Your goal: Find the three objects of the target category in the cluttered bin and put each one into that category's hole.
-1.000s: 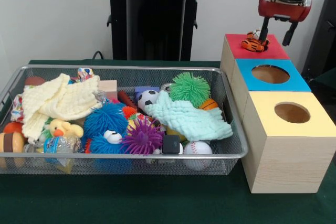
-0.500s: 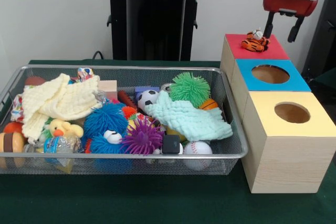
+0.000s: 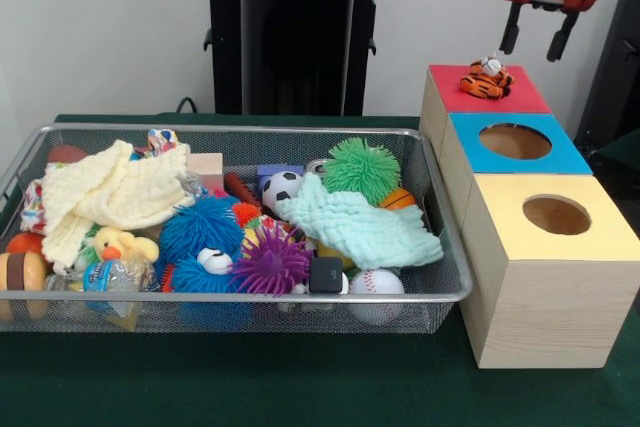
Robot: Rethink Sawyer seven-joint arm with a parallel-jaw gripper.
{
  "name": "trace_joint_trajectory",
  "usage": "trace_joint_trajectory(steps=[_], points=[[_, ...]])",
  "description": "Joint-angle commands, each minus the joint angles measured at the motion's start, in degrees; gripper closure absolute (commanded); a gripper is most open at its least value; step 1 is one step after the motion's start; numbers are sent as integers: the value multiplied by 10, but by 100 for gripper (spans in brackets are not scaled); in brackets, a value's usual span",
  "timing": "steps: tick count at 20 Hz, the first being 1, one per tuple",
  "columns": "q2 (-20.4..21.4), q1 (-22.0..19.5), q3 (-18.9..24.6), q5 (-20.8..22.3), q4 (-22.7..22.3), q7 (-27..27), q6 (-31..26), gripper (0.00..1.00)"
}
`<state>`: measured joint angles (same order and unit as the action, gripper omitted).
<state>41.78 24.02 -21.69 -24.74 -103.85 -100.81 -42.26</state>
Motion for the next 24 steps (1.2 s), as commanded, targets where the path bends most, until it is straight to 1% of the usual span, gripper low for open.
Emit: trace_joint_trajectory(steps=[1, 6, 12, 15, 18, 19, 24], points=[[18, -16, 6, 21, 7, -125, -62, 0], [19, -25, 3, 26, 19, -117, -85, 0], [19, -18, -4, 29, 15, -126, -74, 0], [21, -19, -1, 29, 12, -119, -67, 0], [17, -21, -1, 33, 20, -122, -75, 0], [18, -23, 0, 35, 19, -120, -72, 100], [17, -22, -3, 41, 20, -118, -68, 100]])
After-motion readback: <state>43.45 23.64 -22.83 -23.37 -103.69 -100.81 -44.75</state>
